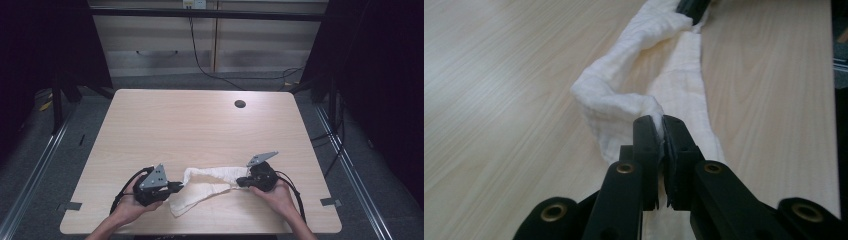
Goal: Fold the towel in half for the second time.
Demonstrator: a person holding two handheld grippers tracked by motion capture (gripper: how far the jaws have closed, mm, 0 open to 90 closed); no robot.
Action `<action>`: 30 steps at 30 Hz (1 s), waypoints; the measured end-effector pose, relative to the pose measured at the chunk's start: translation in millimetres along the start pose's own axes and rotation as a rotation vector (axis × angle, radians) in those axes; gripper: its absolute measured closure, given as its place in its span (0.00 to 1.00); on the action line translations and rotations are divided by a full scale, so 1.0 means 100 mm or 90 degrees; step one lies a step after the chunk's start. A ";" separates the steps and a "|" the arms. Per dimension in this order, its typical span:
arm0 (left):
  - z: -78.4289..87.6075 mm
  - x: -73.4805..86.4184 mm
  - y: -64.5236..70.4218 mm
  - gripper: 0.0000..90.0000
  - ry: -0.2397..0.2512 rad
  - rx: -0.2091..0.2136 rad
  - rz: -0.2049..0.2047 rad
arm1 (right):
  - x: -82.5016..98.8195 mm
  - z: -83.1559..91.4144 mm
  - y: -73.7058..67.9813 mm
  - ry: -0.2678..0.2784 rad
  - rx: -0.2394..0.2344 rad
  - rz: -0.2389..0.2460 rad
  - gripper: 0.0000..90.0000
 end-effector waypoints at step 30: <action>-0.16 0.31 0.21 0.96 -0.084 0.009 -0.043 | 0.28 0.27 -0.03 -0.005 0.110 0.017 0.99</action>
Point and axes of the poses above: each handheld gripper's, and its own axes: z roughly backward along the jaws, x roughly out of its underside, y roughly to its right, the point moved 2 cm from there along -z, roughly forward along the jaws, and after that the axes turned 1 degree about -z, right-handed, at the moved point
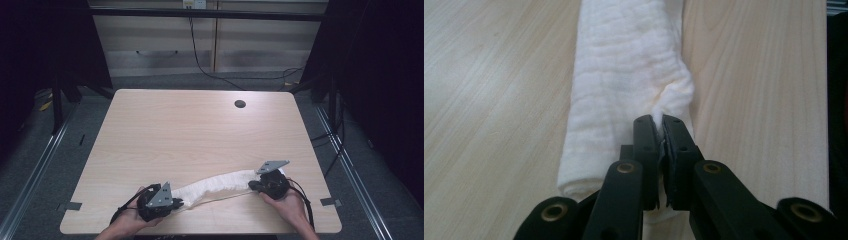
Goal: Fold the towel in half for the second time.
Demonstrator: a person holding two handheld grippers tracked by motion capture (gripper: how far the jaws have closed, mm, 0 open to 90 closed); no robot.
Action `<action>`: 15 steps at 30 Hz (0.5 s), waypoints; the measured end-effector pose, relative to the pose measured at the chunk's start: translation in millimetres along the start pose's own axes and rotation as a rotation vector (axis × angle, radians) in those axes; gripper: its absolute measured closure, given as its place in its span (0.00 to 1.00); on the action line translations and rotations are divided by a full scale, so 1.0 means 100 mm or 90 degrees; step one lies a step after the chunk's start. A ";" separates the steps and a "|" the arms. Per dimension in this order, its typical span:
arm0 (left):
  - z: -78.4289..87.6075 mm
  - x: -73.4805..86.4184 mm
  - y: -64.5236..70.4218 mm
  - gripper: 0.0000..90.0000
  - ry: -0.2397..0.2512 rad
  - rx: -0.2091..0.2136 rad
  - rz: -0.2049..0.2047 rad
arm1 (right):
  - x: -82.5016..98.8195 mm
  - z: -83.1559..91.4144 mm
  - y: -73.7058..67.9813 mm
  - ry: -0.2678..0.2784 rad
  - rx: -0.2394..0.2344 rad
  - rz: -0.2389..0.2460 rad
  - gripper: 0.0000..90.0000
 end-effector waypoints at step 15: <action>-0.05 0.03 -0.31 0.96 0.011 -0.013 0.070 | 0.21 0.10 0.04 0.044 -0.029 -0.060 0.99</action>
Point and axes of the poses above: each handheld gripper's, and its own axes: z roughly backward along the jaws, x roughly out of its underside, y roughly to its right, the point moved 2 cm from there along -z, roughly forward along the jaws, and after that the axes turned 1 degree about -z, right-handed, at the moved point
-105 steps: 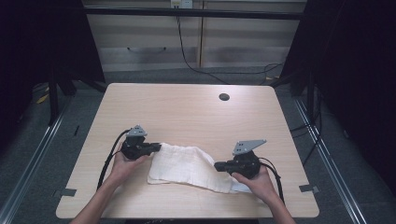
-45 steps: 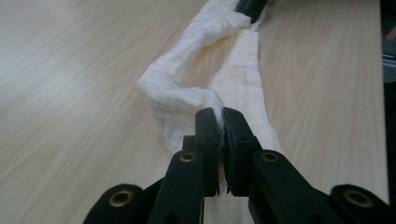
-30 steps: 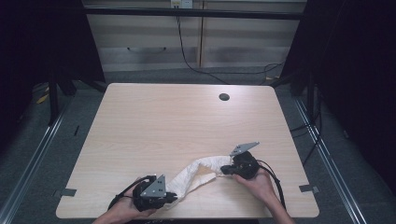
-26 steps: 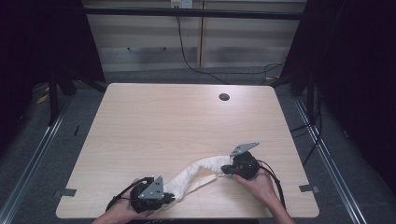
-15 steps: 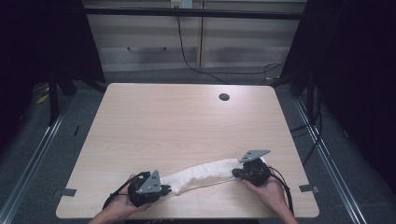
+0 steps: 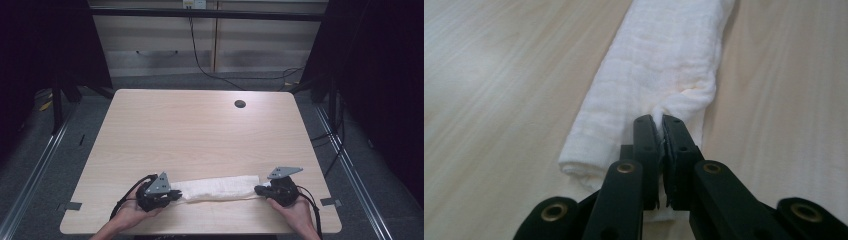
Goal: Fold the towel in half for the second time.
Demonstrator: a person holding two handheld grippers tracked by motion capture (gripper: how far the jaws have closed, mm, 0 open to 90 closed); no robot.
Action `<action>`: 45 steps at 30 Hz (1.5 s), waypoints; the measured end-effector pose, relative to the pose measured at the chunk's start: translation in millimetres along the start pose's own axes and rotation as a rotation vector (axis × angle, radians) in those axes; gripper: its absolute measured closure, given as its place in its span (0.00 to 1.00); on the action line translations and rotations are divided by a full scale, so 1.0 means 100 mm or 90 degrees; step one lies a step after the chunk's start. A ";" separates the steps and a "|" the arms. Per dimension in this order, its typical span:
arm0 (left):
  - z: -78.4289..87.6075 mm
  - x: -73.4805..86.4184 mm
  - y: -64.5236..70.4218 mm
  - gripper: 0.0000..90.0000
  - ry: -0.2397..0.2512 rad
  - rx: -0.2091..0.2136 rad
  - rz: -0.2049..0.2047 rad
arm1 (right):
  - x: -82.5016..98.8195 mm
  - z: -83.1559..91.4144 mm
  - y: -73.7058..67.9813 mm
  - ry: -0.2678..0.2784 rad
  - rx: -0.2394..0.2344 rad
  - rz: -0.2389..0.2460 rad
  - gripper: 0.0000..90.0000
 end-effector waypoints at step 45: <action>0.44 0.04 -0.62 0.52 0.069 -0.054 0.173 | -0.38 0.06 0.14 0.091 -0.033 -0.025 0.69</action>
Point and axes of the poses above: each handheld gripper's, and its own axes: z roughly backward along the jaws, x roughly out of its underside, y roughly to its right, the point moved 2 cm from there along -z, roughly forward along the jaws, and after that the axes turned 1 degree about -z, right-handed, at the moved point
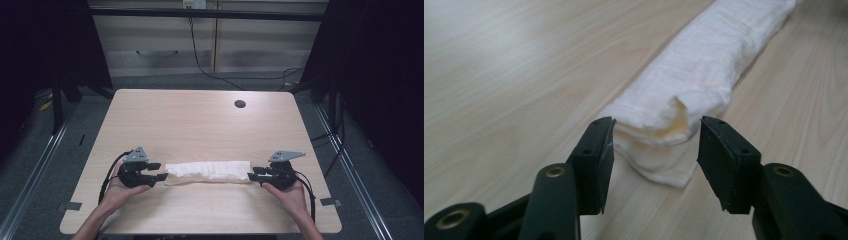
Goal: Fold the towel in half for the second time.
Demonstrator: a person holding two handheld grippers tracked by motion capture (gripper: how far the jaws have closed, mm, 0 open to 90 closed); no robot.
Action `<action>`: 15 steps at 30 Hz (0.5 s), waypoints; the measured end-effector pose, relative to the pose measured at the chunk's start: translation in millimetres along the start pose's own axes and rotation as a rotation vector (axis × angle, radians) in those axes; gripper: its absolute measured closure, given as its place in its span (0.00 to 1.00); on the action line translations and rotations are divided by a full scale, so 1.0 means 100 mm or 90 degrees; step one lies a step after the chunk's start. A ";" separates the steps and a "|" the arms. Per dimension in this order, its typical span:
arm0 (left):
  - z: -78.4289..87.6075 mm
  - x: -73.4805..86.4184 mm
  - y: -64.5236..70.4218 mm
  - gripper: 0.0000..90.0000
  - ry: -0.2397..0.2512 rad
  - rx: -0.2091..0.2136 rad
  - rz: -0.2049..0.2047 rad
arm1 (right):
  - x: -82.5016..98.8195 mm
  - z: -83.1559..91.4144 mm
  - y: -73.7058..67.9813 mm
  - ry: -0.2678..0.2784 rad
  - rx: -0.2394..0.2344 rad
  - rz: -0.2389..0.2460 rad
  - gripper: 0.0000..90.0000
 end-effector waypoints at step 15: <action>0.48 0.12 -0.04 0.38 0.059 -0.068 0.046 | 0.19 0.40 0.04 0.050 0.042 -0.030 0.58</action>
Point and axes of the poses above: each handheld gripper's, and its own axes: z roughly backward along the jaws, x roughly out of its underside, y roughly to its right, the point moved 2 cm from there along -z, roughly forward along the jaws, and after that the axes turned 1 degree about -z, right-handed, at the moved point
